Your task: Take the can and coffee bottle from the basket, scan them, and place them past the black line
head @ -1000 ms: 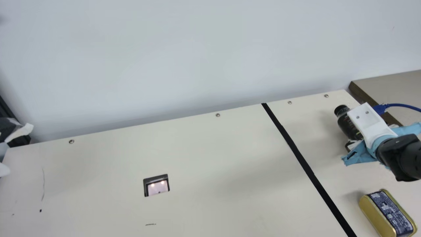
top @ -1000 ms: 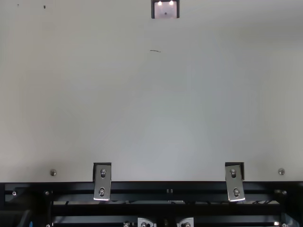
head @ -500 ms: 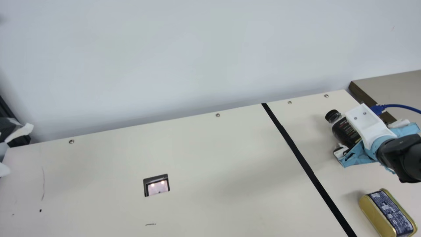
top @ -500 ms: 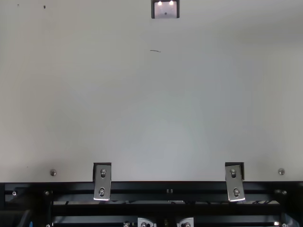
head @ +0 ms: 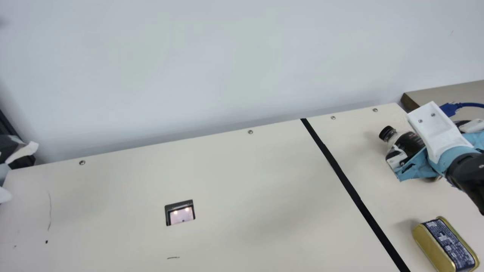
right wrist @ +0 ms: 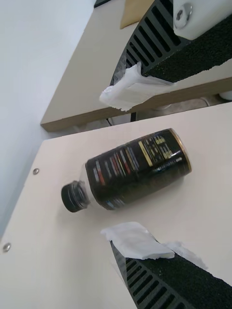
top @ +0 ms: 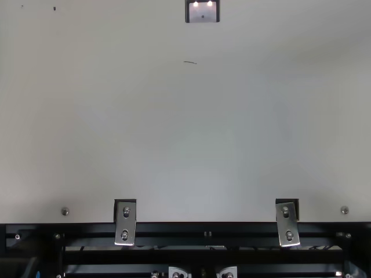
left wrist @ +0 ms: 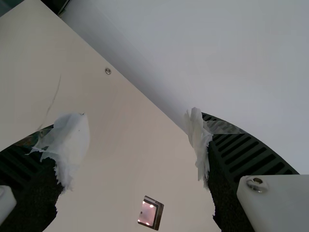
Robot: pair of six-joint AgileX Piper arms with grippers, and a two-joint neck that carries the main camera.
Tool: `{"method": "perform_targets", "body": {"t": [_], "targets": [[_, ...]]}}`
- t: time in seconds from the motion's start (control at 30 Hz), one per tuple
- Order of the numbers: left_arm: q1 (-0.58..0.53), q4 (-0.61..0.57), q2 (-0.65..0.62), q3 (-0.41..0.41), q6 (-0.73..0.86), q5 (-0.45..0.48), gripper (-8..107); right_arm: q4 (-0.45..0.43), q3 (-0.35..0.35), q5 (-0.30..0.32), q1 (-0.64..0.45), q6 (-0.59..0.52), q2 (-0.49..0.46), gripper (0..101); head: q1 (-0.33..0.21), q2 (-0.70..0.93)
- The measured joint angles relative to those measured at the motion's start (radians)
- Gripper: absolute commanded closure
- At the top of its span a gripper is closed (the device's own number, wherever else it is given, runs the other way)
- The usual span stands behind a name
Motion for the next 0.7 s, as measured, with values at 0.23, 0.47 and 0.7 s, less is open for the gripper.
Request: {"method": "perform_targets", "body": {"t": [0.23,0.47,0.7], "targets": [[0.0,0.0,0.0,0.0,0.0,0.0,9,-0.008,0.064,0.075,0.017,0.102,-0.12,0,0.005,0.005],[0.0,0.0,0.0,0.0,0.0,0.0,9,-0.043,0.146,0.18,0.043,0.262,-0.263,0,0.0,0.0],[0.0,0.0,0.0,0.0,0.0,0.0,9,-0.12,0.238,0.278,0.094,0.451,-0.409,0,0.0,0.0]]}}
